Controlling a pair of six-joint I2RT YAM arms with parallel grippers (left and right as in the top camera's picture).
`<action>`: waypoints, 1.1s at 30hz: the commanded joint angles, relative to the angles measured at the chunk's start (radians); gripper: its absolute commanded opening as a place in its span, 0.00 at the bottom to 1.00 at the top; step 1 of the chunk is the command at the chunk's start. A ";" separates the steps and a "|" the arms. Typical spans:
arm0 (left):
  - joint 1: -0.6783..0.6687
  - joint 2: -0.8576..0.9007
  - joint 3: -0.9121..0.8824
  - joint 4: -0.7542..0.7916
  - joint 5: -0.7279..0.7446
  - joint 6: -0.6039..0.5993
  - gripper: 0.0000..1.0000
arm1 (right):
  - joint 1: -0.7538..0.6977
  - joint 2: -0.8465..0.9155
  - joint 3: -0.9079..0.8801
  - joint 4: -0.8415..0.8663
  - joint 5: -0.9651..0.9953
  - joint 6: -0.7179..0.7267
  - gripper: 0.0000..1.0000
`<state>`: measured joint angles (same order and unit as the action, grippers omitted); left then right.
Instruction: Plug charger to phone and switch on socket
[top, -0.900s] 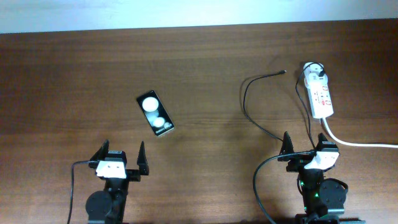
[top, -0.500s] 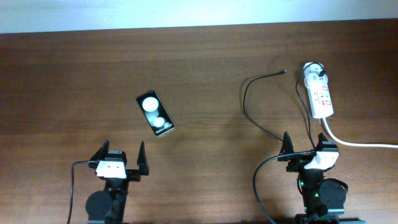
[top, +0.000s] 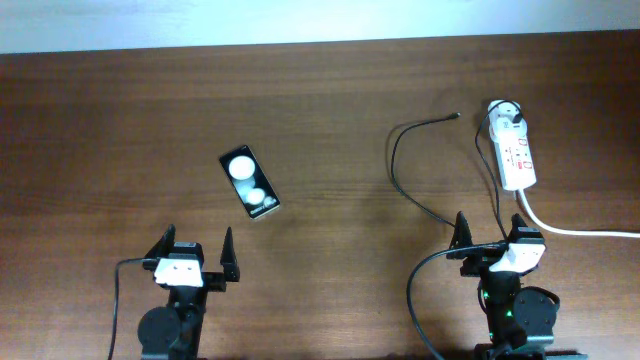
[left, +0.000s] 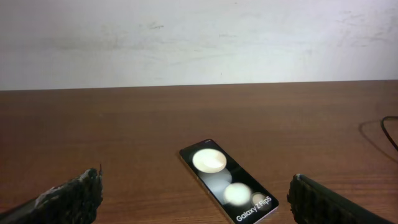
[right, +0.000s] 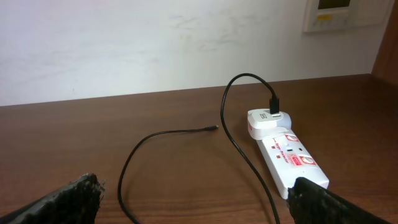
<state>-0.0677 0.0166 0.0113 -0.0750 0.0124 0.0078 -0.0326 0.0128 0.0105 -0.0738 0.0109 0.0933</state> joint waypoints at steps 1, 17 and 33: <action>0.005 -0.005 -0.002 -0.006 0.011 0.016 0.99 | 0.006 -0.008 -0.005 -0.006 -0.002 -0.008 0.99; 0.005 -0.005 -0.002 -0.006 0.010 0.016 0.99 | 0.006 -0.008 -0.005 -0.006 -0.002 -0.008 0.99; 0.005 -0.005 -0.002 0.243 0.011 0.015 0.99 | 0.006 -0.008 -0.005 -0.006 -0.002 -0.008 0.99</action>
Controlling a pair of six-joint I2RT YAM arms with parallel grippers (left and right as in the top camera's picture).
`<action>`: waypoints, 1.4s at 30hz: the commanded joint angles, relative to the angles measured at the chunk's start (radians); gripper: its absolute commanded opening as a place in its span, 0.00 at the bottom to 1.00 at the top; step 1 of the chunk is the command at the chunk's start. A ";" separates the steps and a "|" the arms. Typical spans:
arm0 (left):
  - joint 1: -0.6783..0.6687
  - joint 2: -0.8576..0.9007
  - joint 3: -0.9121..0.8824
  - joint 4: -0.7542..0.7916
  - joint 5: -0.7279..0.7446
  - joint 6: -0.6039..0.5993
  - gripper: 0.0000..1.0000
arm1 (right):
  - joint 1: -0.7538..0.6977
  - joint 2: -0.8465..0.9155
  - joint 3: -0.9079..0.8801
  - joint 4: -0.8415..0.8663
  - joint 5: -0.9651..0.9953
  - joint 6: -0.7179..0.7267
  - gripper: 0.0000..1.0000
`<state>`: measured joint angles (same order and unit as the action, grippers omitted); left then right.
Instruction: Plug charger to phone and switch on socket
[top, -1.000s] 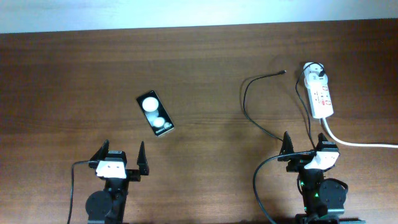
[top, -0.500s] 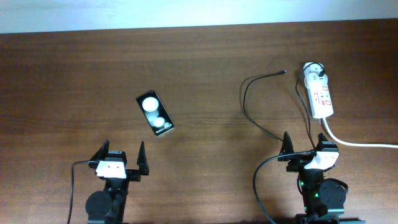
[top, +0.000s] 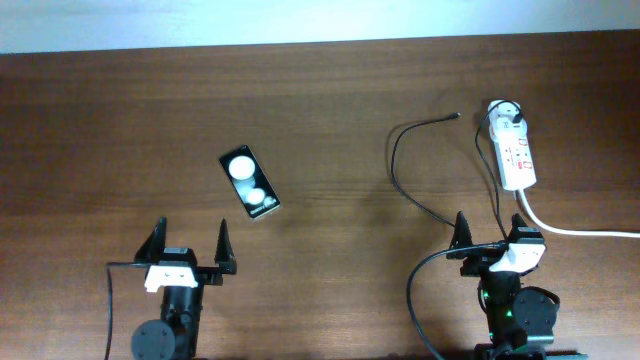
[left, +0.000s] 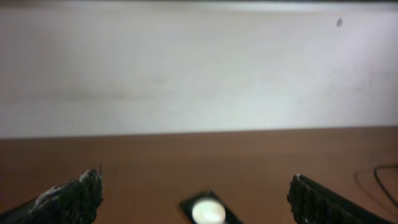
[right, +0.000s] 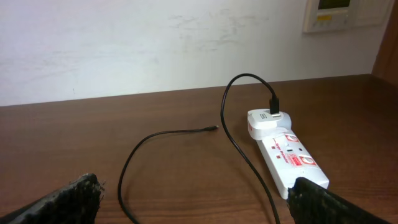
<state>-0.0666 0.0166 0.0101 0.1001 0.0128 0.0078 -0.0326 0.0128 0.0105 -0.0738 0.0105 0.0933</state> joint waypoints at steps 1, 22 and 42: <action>0.004 -0.005 -0.001 0.112 0.011 0.015 0.99 | 0.006 -0.008 -0.005 -0.006 -0.002 -0.008 0.99; 0.004 0.352 0.577 -0.124 0.027 0.005 0.99 | 0.006 -0.008 -0.005 -0.006 -0.001 -0.008 0.99; 0.004 0.740 0.919 -0.780 0.336 0.004 0.99 | 0.006 -0.008 -0.005 -0.006 -0.001 -0.008 0.99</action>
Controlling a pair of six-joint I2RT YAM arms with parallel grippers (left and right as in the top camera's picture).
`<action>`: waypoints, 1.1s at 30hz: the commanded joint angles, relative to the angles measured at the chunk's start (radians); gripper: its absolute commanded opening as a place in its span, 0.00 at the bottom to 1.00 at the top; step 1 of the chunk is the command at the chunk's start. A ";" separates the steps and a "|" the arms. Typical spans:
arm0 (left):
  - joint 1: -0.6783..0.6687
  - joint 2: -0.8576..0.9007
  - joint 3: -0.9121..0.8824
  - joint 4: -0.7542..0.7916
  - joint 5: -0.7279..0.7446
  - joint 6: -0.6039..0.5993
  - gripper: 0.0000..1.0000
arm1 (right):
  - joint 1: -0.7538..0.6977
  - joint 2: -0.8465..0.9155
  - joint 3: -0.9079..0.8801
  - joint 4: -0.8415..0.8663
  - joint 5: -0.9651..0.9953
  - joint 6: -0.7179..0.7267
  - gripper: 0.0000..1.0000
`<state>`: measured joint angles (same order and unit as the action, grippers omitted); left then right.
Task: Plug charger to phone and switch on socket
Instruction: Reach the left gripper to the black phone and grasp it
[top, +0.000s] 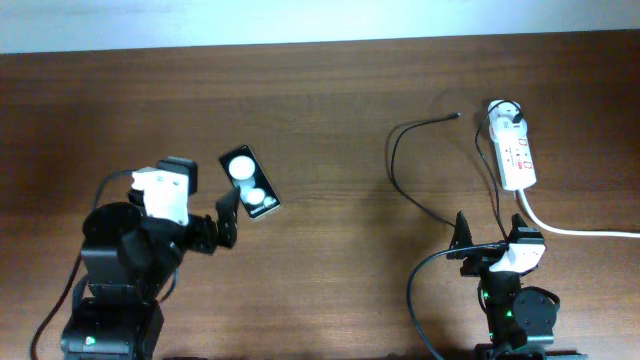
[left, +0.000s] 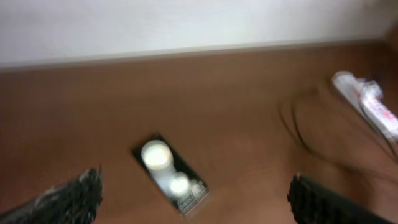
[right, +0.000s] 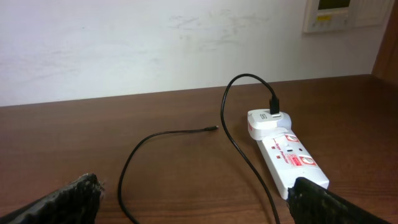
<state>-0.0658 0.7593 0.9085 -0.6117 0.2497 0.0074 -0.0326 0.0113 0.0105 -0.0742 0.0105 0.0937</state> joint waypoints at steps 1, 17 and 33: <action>0.003 -0.003 0.021 -0.085 0.137 0.005 0.99 | 0.006 -0.007 -0.005 -0.006 -0.001 -0.008 0.99; 0.003 0.010 0.071 0.011 0.274 -0.397 0.95 | 0.006 -0.007 -0.005 -0.006 -0.002 -0.008 0.99; -0.242 0.763 0.632 -0.415 -0.430 -0.599 0.99 | 0.006 -0.007 -0.005 -0.006 -0.001 -0.008 0.99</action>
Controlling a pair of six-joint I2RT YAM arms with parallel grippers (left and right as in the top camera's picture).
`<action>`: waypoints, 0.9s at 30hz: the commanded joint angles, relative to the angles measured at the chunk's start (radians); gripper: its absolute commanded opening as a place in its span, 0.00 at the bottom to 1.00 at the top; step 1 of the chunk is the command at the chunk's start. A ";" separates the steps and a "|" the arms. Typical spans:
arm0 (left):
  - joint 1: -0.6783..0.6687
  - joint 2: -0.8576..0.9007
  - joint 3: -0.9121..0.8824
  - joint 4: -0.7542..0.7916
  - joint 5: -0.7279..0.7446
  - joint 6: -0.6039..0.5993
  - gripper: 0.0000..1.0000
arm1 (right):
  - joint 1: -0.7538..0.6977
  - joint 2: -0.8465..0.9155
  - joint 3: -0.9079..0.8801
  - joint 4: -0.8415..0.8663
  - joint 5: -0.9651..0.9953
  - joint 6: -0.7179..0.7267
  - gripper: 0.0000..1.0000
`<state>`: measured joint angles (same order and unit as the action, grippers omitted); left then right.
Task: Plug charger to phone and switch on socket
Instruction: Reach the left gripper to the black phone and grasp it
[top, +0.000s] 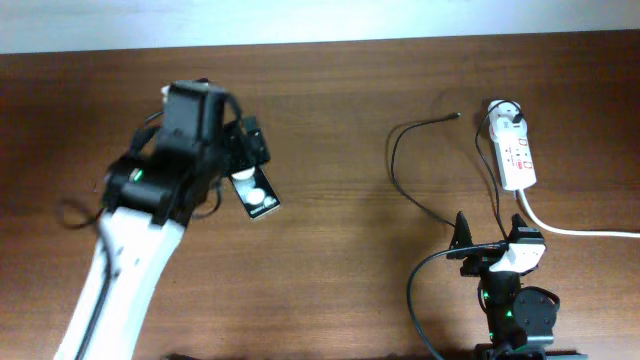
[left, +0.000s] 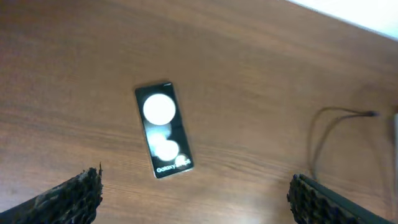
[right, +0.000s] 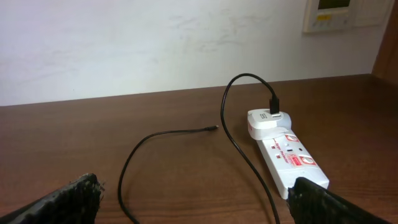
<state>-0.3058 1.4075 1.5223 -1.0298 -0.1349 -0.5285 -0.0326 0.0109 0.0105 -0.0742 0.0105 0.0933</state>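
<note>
The black phone (left: 163, 129) lies flat with its screen up on the brown table (top: 330, 90), left of centre (top: 258, 198). My left gripper (left: 194, 198) hangs open high above it, fingers wide, nothing between them; overhead it (top: 236, 162) covers the phone's far end. The white power strip (right: 290, 159) lies at the far right (top: 517, 158) with a white charger adapter (right: 266, 120) plugged in. The black cable (right: 235, 142) loops to a free plug tip (right: 213, 129), also seen overhead (top: 457, 117). My right gripper (right: 196, 200) stands open near the front edge (top: 490, 243).
A white mains lead (top: 580, 230) runs off the right edge from the power strip. A white wall (right: 155, 43) rises behind the table, with a wall panel (right: 336, 12) at upper right.
My left arm has reached farther over the table and now looks almost straight down at the phone from above it. The right arm, phone, cable and strip have not moved.
Both grippers first rested open at the front edge, the phone ahead of the left one. The left wrist view then tilted upward, later the left arm had risen beside the phone, and now it hovers over it. The right arm stayed still.
</note>
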 joint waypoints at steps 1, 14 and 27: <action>-0.002 0.163 0.019 0.003 -0.046 -0.063 0.99 | 0.006 -0.006 -0.005 -0.006 -0.001 -0.008 0.99; 0.101 0.517 0.016 0.012 0.042 -0.111 0.99 | 0.006 -0.006 -0.005 -0.006 -0.001 -0.008 0.99; 0.099 0.642 0.016 0.104 0.086 -0.111 0.99 | 0.006 -0.006 -0.005 -0.006 -0.002 -0.008 0.99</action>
<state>-0.2062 2.0384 1.5284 -0.9298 -0.0399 -0.6296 -0.0326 0.0113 0.0105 -0.0742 0.0105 0.0933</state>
